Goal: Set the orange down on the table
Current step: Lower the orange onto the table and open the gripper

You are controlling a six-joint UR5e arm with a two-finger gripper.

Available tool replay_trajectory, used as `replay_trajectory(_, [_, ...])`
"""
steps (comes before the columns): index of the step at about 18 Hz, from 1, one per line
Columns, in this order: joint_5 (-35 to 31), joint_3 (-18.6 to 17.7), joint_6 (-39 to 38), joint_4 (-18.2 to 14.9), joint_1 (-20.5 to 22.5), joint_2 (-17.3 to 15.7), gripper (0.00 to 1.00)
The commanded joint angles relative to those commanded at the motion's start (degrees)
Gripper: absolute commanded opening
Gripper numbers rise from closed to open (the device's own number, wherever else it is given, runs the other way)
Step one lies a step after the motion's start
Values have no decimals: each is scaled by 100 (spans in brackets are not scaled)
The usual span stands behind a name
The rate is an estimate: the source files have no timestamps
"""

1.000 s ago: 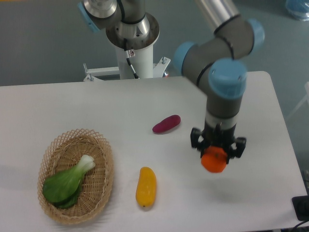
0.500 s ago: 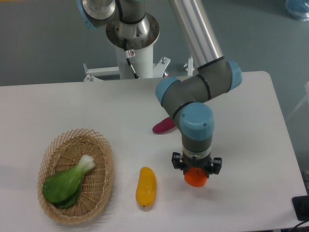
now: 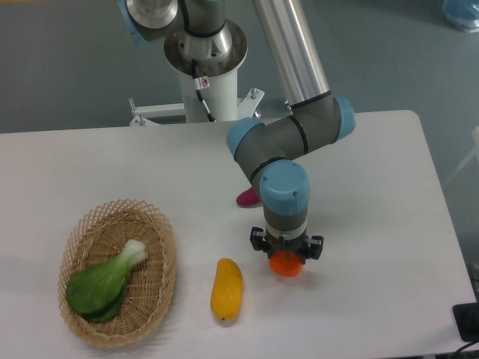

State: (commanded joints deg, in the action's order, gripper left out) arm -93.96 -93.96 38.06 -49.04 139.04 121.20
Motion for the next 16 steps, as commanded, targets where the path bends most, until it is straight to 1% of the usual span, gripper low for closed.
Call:
replay_trajectory(1, [0,0,0,0,0,0,76])
replay_trajectory(3, [0,9,35,0,0,-9,86])
replay_trajectory(4, [0,17,18,0,0,-9,87])
replay_trajectory(6, [0,44,0,-9,0,-35,94])
replay_trajectory(7, [0,122,-9,-9,0,-35,100])
replay_trajectory(10, [53,290,52,-18,17,-123,100])
replay_trajectory(12, [184,588,123,-87,166,-219,100])
replay_trajectory(14, [491,737,228,-123,281,-377,100])
replay_trajectory(16, [475,826,264,-123,369,-465,100])
